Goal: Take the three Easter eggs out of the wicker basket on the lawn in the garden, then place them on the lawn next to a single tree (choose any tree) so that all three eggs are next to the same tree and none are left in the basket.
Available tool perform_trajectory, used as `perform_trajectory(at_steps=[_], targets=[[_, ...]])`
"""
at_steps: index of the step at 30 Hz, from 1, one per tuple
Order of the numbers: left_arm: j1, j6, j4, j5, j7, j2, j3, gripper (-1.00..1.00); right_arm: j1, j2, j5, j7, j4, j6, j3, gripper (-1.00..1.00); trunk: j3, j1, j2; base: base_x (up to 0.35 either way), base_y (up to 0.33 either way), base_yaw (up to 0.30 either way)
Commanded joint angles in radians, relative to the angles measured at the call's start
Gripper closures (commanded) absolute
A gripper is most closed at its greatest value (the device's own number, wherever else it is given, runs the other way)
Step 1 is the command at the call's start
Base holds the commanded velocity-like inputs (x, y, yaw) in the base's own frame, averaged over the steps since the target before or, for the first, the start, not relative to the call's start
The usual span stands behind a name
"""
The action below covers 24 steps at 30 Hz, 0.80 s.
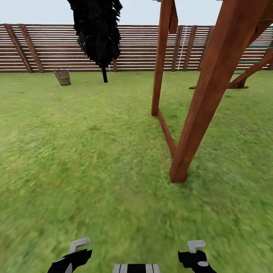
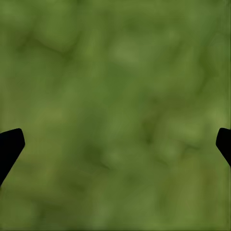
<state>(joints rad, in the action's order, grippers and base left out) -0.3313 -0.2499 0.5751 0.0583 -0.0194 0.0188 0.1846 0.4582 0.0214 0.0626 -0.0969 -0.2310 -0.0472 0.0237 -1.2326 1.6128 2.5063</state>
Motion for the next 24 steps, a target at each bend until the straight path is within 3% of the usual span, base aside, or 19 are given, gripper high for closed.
perform_trajectory(at_steps=[1,14,24], targets=[[0.000,-0.006,0.002,0.006,-0.002,0.000,0.003,-1.00,0.000,0.000,0.006,-0.004,0.001,-0.002,0.002,-1.00,0.001,0.000,0.000,0.000,0.000,0.000],[0.000,-0.006,0.001,0.006,-0.002,0.000,0.003,-1.00,0.000,0.000,0.006,-0.004,0.001,-0.002,0.002,-1.00,0.021,0.000,0.000,0.000,0.000,0.000],[0.000,-0.006,0.000,0.006,-0.002,0.000,0.003,-1.00,0.000,0.000,0.005,-0.004,0.001,-0.002,0.002,-1.00,0.022,0.000,0.000,0.000,0.000,0.000]])
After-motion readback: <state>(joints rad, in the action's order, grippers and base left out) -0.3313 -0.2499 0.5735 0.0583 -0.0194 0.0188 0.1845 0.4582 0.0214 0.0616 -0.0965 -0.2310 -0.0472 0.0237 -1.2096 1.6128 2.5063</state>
